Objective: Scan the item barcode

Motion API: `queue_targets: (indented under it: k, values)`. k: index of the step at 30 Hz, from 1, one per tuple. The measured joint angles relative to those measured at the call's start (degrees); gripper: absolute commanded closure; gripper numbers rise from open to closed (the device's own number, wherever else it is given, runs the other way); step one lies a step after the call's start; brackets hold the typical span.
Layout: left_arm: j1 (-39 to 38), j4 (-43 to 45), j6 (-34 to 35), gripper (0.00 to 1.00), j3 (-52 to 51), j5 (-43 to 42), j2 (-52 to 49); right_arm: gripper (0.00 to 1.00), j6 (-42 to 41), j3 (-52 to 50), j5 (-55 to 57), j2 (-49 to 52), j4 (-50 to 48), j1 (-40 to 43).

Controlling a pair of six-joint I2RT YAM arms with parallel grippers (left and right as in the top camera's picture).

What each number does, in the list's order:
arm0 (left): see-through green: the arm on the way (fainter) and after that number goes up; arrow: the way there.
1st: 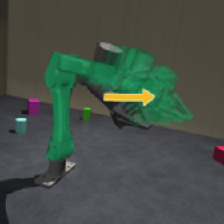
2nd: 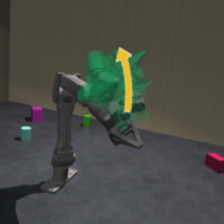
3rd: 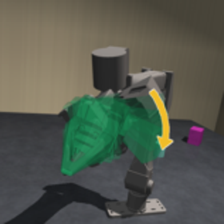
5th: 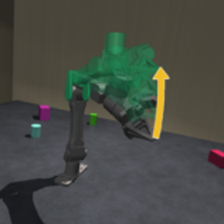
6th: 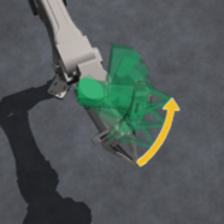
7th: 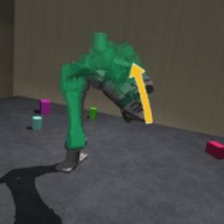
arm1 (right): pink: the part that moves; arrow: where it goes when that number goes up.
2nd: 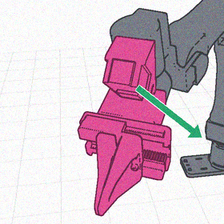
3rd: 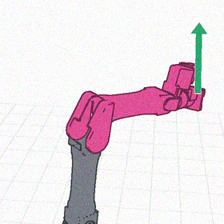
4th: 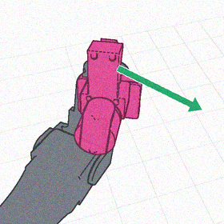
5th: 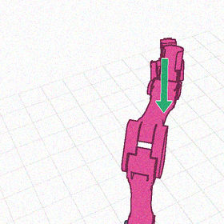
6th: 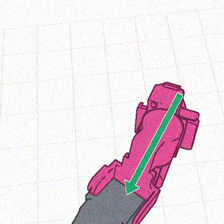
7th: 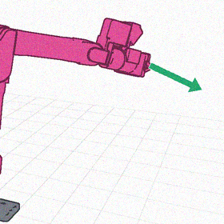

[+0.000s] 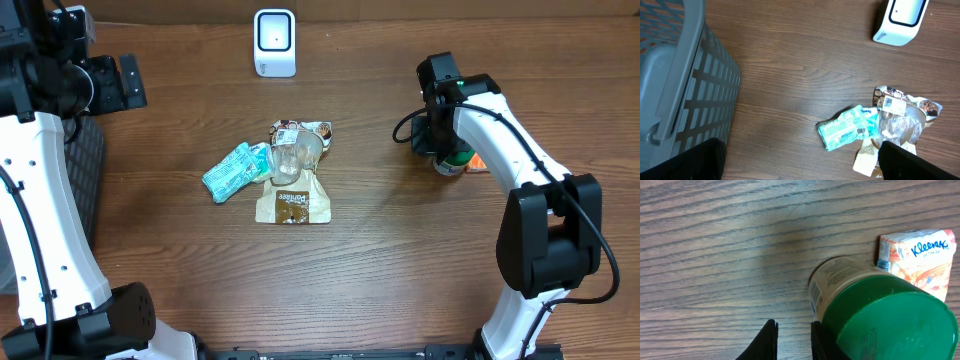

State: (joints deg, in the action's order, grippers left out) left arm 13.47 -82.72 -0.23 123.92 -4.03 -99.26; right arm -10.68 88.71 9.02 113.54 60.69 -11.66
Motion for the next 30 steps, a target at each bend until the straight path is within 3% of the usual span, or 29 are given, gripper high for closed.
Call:
queue_targets:
  k: [5,8,12,17,30]
  values:
    - [0.0,0.0,0.0,0.0,0.0,0.0,0.0,0.79,0.0,0.22,-1.73,0.0,1.05,0.0]
    - [0.0,0.02,0.0,0.01,0.0,0.0,0.0,0.69,0.17,1.77,-5.88,0.0,2.58,-0.02]
    - [0.0,0.0,0.0,0.01,0.0,0.0,0.0,0.64,0.24,4.61,-15.43,0.0,2.05,0.0]
    - [0.0,0.0,0.0,0.0,0.0,0.0,0.0,0.41,0.2,4.76,-30.58,0.0,-0.22,-0.55]
    - [0.0,0.02,0.0,0.0,0.0,0.0,0.0,0.29,-6.21,2.21,-37.88,5.09,-11.37,-11.15]
